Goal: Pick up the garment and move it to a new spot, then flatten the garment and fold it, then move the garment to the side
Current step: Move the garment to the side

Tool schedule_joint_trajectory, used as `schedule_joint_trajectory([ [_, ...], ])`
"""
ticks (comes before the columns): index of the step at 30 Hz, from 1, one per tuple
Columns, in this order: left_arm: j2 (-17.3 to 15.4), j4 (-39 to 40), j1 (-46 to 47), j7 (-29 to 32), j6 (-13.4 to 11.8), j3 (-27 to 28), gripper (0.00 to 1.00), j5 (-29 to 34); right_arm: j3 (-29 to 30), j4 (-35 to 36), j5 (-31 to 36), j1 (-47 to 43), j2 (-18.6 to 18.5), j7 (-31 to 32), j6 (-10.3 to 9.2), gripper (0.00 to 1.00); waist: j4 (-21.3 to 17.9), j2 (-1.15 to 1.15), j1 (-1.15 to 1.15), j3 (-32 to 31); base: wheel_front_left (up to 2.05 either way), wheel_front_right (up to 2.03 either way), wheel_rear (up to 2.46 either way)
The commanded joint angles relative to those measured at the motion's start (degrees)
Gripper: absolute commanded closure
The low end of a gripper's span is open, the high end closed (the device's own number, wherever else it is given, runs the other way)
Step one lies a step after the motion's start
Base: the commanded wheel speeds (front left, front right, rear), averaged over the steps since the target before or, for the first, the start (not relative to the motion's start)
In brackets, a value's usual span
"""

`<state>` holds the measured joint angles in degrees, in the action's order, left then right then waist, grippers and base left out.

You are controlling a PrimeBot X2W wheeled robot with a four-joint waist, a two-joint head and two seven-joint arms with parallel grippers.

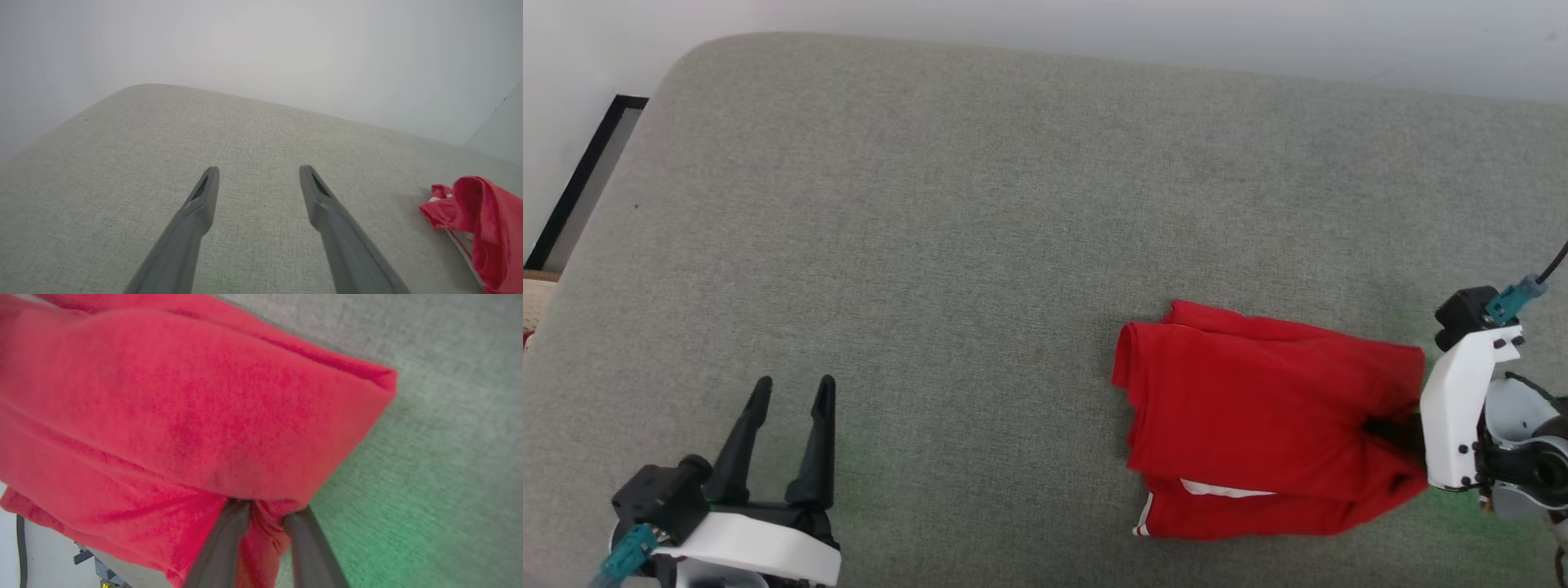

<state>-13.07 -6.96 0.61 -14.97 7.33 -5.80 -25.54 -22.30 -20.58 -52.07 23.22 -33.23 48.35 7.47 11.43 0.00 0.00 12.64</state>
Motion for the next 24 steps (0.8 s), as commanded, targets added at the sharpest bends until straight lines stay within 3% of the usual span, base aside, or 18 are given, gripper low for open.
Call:
schedule_joint_trajectory([
  [1, -0.26, 0.04, 0.72, -0.26, 0.22, 0.24, 0.00, -0.58, -1.15, -0.13, -0.52, -0.75, 2.57, -0.53, 0.03, 1.00, -0.23, 0.00, 0.00, 0.21, 0.00, 0.00, 0.00],
  [10, -1.01, 3.03, 2.78, -0.27, 0.22, 0.60, 0.00, 0.86, 6.84, 3.06, 0.90, -0.13, -3.57, -3.01, -0.04, 1.00, -3.55, 0.00, 0.00, 1.70, 0.00, 0.00, 0.00],
  [24, -3.12, 2.05, 12.65, -0.26, 0.21, -7.89, 0.00, 1.70, 13.31, -0.95, 5.86, 6.05, -10.65, -7.13, 0.00, 1.00, -11.14, 0.00, 0.00, 6.03, 0.00, 0.00, 0.00],
])
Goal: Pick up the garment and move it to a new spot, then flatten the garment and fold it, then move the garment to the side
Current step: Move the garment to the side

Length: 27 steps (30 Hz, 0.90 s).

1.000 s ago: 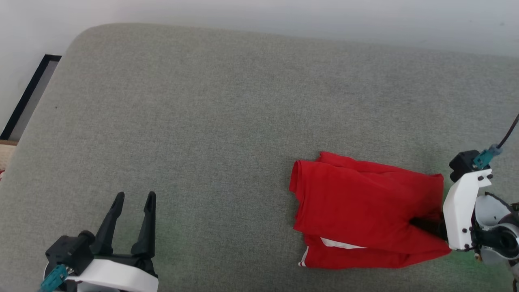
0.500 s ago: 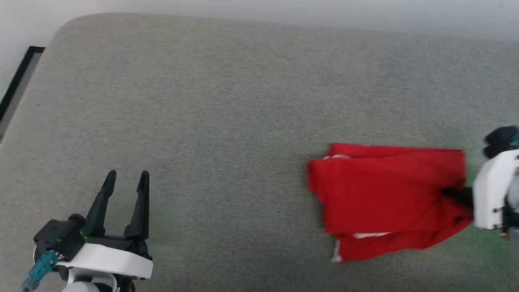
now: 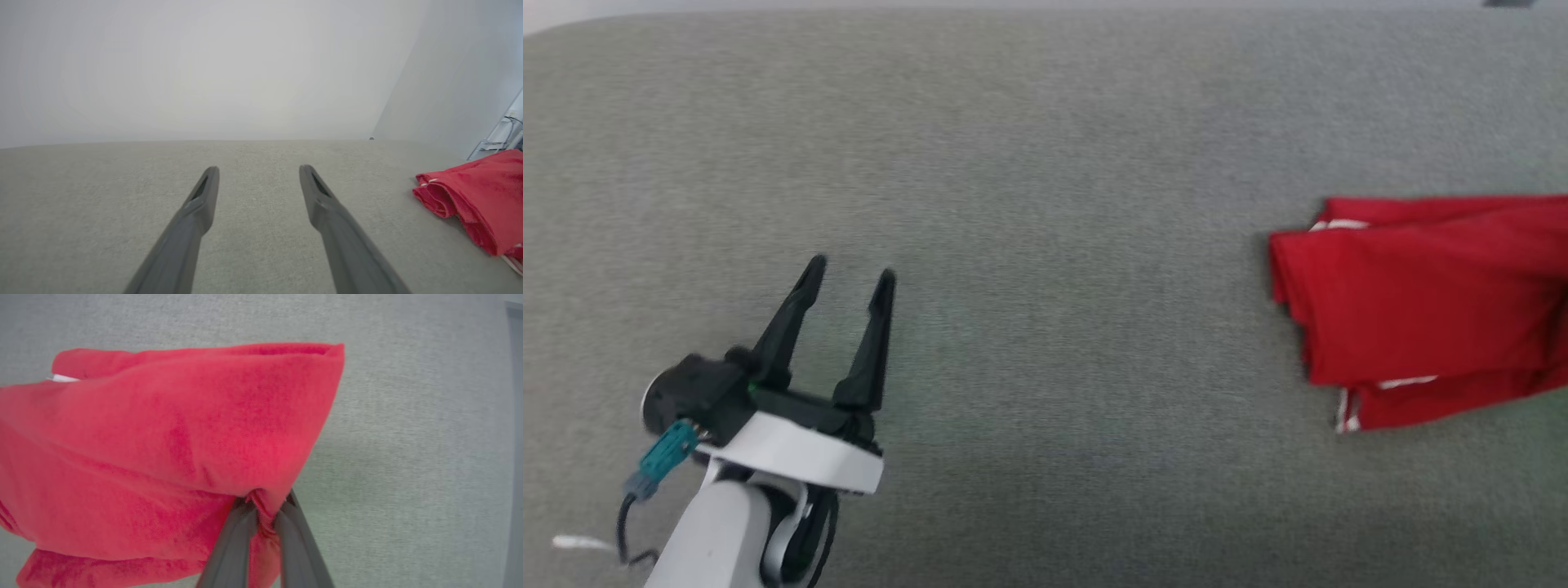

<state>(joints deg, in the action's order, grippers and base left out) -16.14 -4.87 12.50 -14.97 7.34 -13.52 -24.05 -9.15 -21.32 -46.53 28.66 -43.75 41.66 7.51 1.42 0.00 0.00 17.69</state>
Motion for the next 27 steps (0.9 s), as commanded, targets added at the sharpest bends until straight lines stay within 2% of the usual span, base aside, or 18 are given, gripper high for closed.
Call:
schedule_joint_trajectory([
  [1, -0.08, -0.15, 1.62, -0.26, 0.20, -0.84, 0.00, 0.20, 0.20, -0.74, 0.55, 1.28, -0.53, -0.94, -0.04, 1.00, -1.70, 0.00, 0.00, 1.33, 0.00, 0.00, 0.00],
  [12, -0.90, -1.21, 9.84, -0.26, 0.17, -7.68, 0.00, -0.16, -1.08, -7.14, 5.77, 9.41, -5.05, -9.27, -0.04, 1.00, -7.44, 0.00, 0.00, 5.47, 0.00, 0.00, 0.00],
  [16, -1.53, -1.95, 14.28, -0.27, 0.16, -12.50, 0.00, -0.91, -1.46, -12.05, 9.55, 14.47, -6.39, -14.23, -0.04, 1.00, -9.43, 0.00, 0.00, 7.82, 0.00, 0.00, 0.00],
  [23, -1.24, -2.77, 20.06, -0.26, 0.16, -19.85, 0.00, -1.26, -2.42, -19.72, 15.43, 20.13, -7.45, -20.73, -0.04, 1.00, -10.37, 0.00, 0.00, 10.93, 0.00, 0.00, 0.00],
  [27, -0.84, -3.41, 22.75, -0.26, 0.16, -22.64, 0.00, -1.64, -2.65, -24.14, 17.93, 22.84, -6.26, -23.94, -0.04, 1.00, -10.27, 0.00, 0.00, 12.40, 0.00, 0.00, 0.00],
])
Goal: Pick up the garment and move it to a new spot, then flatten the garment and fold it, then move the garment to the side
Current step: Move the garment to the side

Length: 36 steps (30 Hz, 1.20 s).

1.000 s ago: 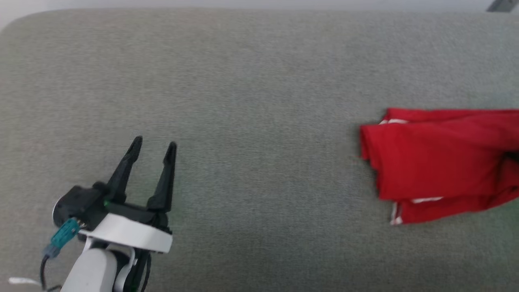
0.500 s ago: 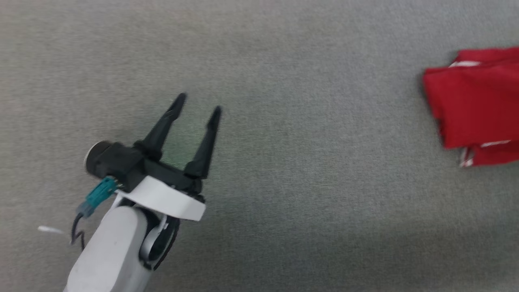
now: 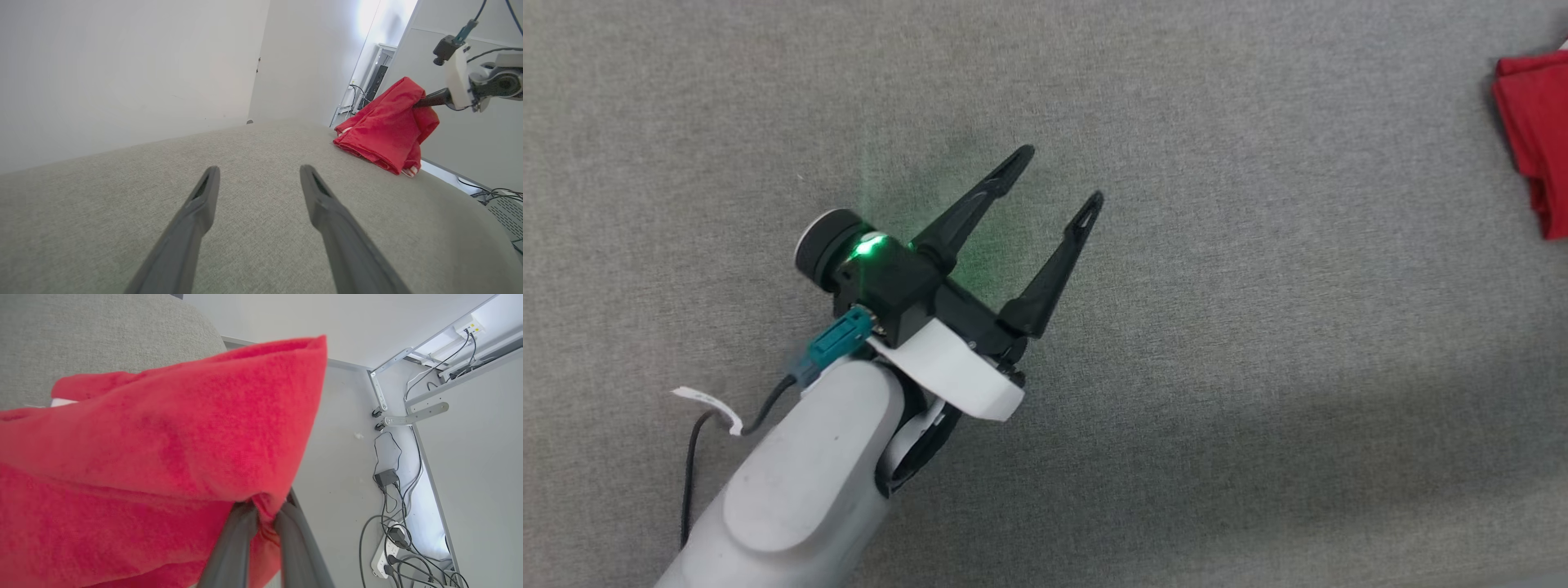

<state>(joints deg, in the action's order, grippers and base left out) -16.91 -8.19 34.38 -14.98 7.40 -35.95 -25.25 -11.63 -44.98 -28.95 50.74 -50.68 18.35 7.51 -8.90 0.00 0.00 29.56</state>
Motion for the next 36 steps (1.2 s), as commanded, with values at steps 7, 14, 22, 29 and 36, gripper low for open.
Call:
schedule_joint_trajectory([
  [7, -0.11, -0.99, 3.44, -0.25, 0.10, -2.52, 0.00, -1.04, -0.39, -8.54, 2.74, 4.29, 4.01, -4.20, -0.04, 1.00, 0.77, 0.00, 0.00, 2.22, 0.00, 0.00, 0.00],
  [14, -0.65, -1.25, 4.13, -0.25, 0.10, -2.30, 0.00, -1.30, -1.63, -13.82, 3.50, 7.28, 5.72, -5.98, -0.04, 0.67, 1.65, 0.00, 0.00, 3.12, 0.00, 0.00, 0.00],
  [22, -1.16, -0.85, 2.87, -0.25, 0.10, -0.39, 0.00, -1.23, -2.71, -17.53, 2.53, 9.82, 5.93, -6.86, -0.04, 0.00, 1.56, 0.00, 0.00, 2.64, 0.00, 0.00, 0.00],
  [29, -1.77, 0.04, 0.71, -0.25, 0.10, 2.54, 0.00, -0.88, -4.44, -16.80, 1.08, 9.93, 6.10, -9.00, -0.04, 0.00, 0.95, 0.00, 0.00, 0.87, 0.00, 0.00, 0.00],
  [36, -2.26, 0.96, -2.67, -0.25, 0.10, 6.78, 0.00, 0.00, -6.07, -14.27, -2.94, 8.19, 7.17, -12.32, -0.04, 0.00, 0.77, 0.00, 0.00, -1.93, 0.00, 0.00, 0.00],
])
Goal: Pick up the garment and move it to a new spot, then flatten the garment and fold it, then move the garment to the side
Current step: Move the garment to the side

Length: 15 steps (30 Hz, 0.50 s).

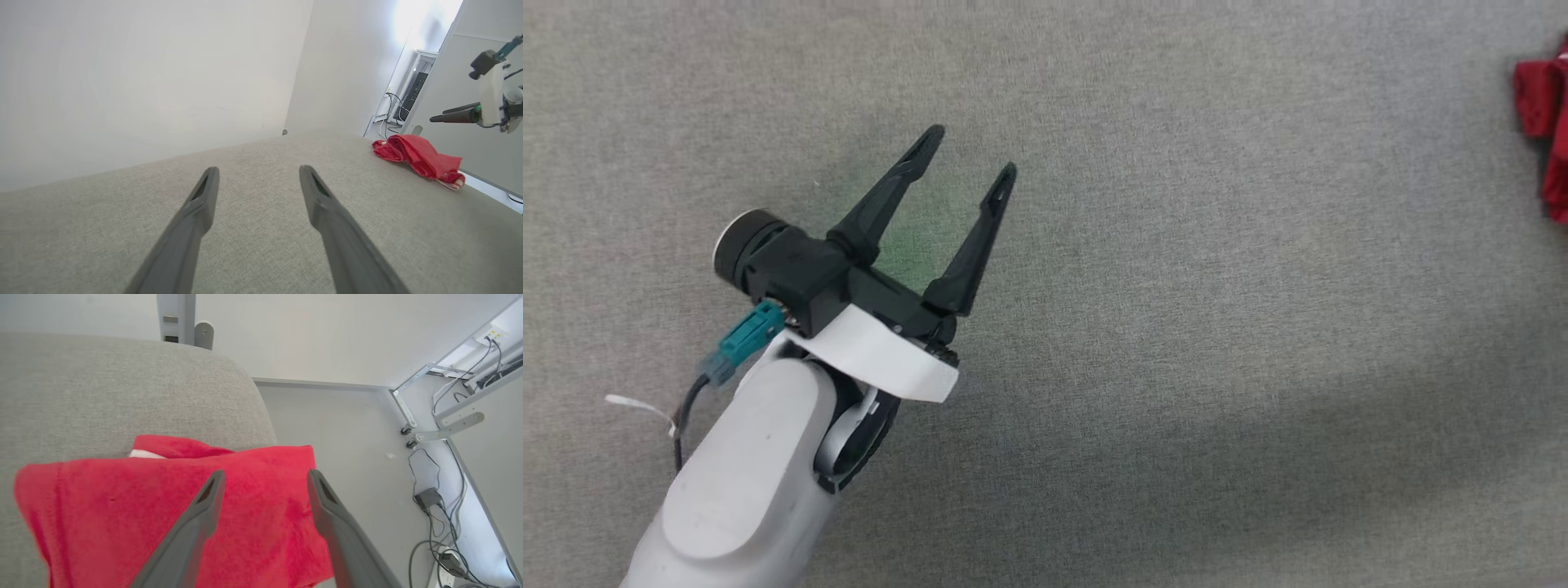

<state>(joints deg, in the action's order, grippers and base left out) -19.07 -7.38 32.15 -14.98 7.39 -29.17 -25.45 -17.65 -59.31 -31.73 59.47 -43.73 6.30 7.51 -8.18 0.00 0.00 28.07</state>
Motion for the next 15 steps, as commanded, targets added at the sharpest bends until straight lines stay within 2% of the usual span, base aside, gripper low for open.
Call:
schedule_joint_trajectory([
  [1, -0.06, 0.15, -0.97, -0.25, 0.11, 0.65, 0.00, 0.38, -0.41, 0.52, -0.72, -0.91, 0.58, -0.56, -0.04, 0.00, 0.15, 0.00, 0.00, -0.94, 0.00, 0.00, 0.00],
  [15, -0.47, 0.06, -9.02, -0.25, 0.11, 8.37, 0.00, 1.22, -4.89, 6.70, -6.71, -7.31, 4.38, -7.03, -0.04, 0.00, 2.99, 0.00, 0.00, -9.17, 0.00, 0.00, 0.00],
])
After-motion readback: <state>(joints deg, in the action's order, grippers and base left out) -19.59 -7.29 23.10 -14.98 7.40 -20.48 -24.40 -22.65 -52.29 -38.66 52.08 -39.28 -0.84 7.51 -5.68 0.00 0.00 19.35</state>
